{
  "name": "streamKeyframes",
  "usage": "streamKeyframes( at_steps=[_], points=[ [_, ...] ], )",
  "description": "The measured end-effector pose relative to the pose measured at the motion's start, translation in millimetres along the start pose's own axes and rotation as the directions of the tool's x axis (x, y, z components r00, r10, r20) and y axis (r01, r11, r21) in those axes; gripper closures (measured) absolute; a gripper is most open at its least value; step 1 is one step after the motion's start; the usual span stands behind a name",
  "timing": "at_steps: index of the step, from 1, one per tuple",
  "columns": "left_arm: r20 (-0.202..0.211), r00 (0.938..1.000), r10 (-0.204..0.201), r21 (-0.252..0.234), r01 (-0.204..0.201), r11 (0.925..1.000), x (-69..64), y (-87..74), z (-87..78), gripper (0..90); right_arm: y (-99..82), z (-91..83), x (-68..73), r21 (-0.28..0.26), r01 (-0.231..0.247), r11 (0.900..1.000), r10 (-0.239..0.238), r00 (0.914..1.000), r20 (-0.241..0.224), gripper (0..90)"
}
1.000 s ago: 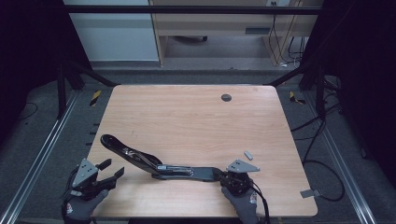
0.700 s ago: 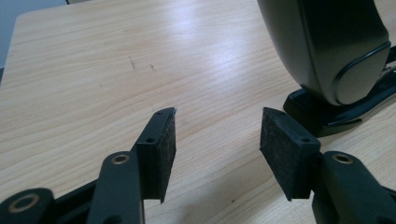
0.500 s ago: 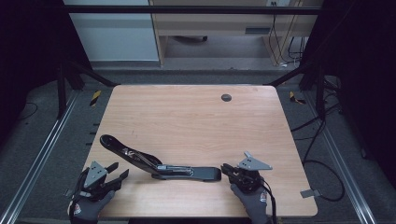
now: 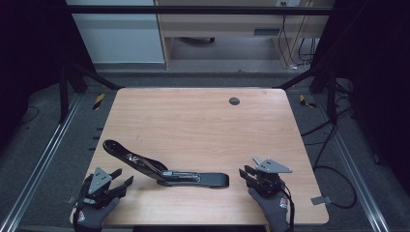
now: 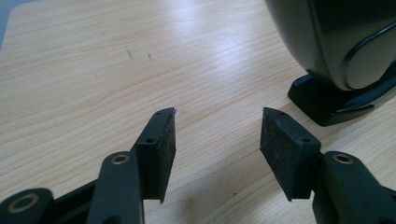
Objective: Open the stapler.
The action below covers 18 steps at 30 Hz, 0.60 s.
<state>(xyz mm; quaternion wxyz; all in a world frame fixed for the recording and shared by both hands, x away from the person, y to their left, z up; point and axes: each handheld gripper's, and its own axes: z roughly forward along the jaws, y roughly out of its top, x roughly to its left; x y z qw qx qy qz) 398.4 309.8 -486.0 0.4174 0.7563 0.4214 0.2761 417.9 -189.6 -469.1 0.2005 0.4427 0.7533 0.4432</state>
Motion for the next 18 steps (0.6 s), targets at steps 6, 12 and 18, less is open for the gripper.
streamKeyframes(
  at_steps=[6,12,18],
  points=[
    [-0.005,1.0000,-0.005,0.008,0.005,1.0000,0.8,-0.8,1.0,42.6,1.1,-8.0,-12.9,0.011,-0.013,0.9999,0.012,0.9993,0.035,67.3],
    [-0.002,0.9999,-0.010,0.012,0.010,0.9999,0.2,-0.5,2.0,41.4,4.4,-14.6,-25.6,0.012,-0.031,0.9994,0.030,0.9967,0.075,63.2],
    [-0.006,0.9999,-0.012,0.019,0.012,0.9998,0.4,-1.1,2.7,40.2,9.9,-16.3,-35.5,0.035,-0.028,0.9990,0.025,0.9953,0.093,60.4]
  ],
)
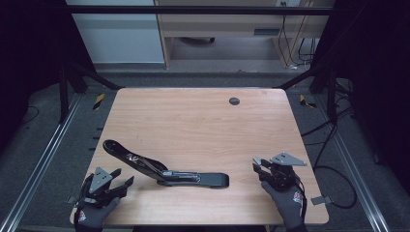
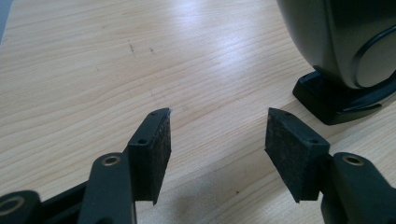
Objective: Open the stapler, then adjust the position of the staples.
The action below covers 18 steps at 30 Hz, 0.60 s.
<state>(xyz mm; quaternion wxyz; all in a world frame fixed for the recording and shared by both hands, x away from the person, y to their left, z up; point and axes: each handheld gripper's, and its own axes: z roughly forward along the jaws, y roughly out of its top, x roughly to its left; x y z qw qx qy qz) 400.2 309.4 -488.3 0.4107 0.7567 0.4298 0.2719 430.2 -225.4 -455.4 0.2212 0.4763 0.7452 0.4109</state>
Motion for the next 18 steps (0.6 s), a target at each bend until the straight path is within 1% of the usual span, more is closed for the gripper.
streamKeyframes(
  at_steps=[4,5,7,11,15,17,18],
  points=[
    [0.001,1.0000,-0.004,0.004,0.004,1.0000,0.0,-0.5,1.1,39.7,3.9,1.4,-5.1,0.017,-0.007,0.9998,0.007,0.9999,0.008,59.5],
    [0.003,1.0000,-0.002,0.006,0.002,1.0000,0.0,-0.5,1.3,39.6,5.2,2.4,-6.0,0.026,-0.013,0.9996,0.012,0.9998,0.018,59.5],
    [0.005,1.0000,-0.005,0.007,0.005,1.0000,-0.4,-0.7,1.8,39.4,7.0,4.4,-8.2,0.031,-0.006,0.9995,0.006,0.9997,0.024,59.6],
    [0.007,0.9999,-0.007,0.007,0.007,1.0000,-0.4,-1.1,1.8,39.4,11.1,8.9,-10.0,0.054,-0.018,0.9984,0.016,0.9993,0.033,59.8],
    [0.003,1.0000,-0.007,0.007,0.007,0.9999,-1.0,-1.0,1.7,39.3,15.5,13.8,-12.0,0.078,-0.005,0.9970,0.002,0.9991,0.042,60.6],
    [0.002,1.0000,-0.008,0.008,0.008,0.9999,-1.2,-1.2,2.3,39.4,18.0,15.7,-12.5,0.090,-0.013,0.9958,0.009,0.9989,0.045,61.7],
    [0.004,1.0000,-0.009,0.010,0.009,0.9999,-1.3,-1.3,2.8,39.4,19.0,17.0,-13.6,0.098,-0.003,0.9952,-0.002,0.9989,0.048,62.1]
  ],
)
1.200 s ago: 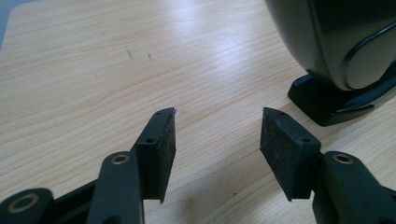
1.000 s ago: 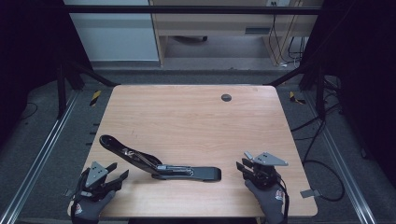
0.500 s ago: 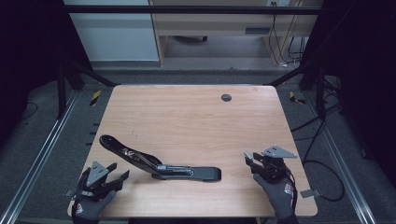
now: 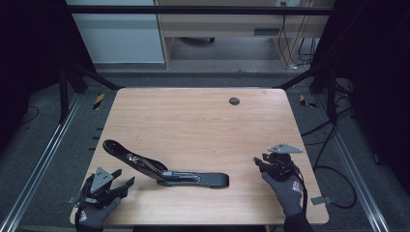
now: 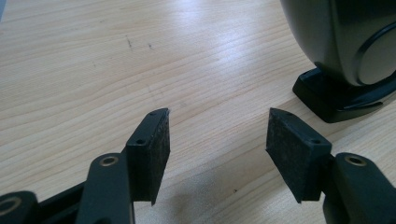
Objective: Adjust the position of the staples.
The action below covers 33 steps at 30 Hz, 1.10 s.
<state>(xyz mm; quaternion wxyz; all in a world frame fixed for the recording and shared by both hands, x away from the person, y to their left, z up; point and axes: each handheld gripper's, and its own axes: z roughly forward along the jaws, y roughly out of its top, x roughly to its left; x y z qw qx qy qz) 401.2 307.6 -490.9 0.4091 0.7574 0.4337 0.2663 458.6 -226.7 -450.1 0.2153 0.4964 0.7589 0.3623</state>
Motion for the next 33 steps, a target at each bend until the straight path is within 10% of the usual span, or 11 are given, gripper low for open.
streamKeyframes(
  at_steps=[33],
  points=[
    [0.011,0.9999,0.008,0.020,-0.008,0.9998,-1.7,-1.8,4.1,39.4,14.9,46.0,-9.6,0.226,0.038,0.9735,-0.045,0.9986,0.027,71.3]
  ],
)
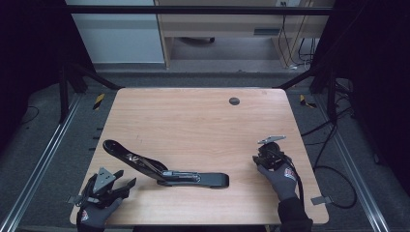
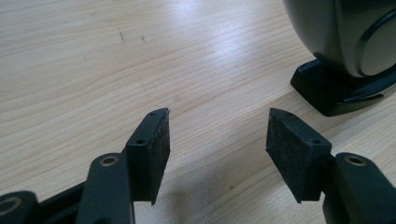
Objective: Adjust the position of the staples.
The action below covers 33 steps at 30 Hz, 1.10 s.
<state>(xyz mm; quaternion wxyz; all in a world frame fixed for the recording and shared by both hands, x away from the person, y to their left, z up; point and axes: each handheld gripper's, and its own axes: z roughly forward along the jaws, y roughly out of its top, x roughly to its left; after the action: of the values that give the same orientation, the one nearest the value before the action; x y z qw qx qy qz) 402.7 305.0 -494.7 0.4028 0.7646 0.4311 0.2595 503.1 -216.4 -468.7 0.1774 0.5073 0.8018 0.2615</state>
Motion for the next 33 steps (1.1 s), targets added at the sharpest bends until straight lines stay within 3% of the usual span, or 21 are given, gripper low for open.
streamKeyframes(
  at_steps=[27,33],
  points=[
    [0.002,1.0000,0.005,0.002,-0.005,1.0000,-0.3,-0.3,0.2,39.4,0.6,12.6,-3.3,0.065,-0.016,0.9978,0.017,0.9999,-0.004,78.0],
    [0.001,1.0000,0.005,0.002,-0.005,1.0000,-0.2,-0.2,-0.1,39.5,-2.4,-0.2,0.4,0.037,0.031,0.9988,-0.030,0.9994,-0.016,78.0]
  ],
)
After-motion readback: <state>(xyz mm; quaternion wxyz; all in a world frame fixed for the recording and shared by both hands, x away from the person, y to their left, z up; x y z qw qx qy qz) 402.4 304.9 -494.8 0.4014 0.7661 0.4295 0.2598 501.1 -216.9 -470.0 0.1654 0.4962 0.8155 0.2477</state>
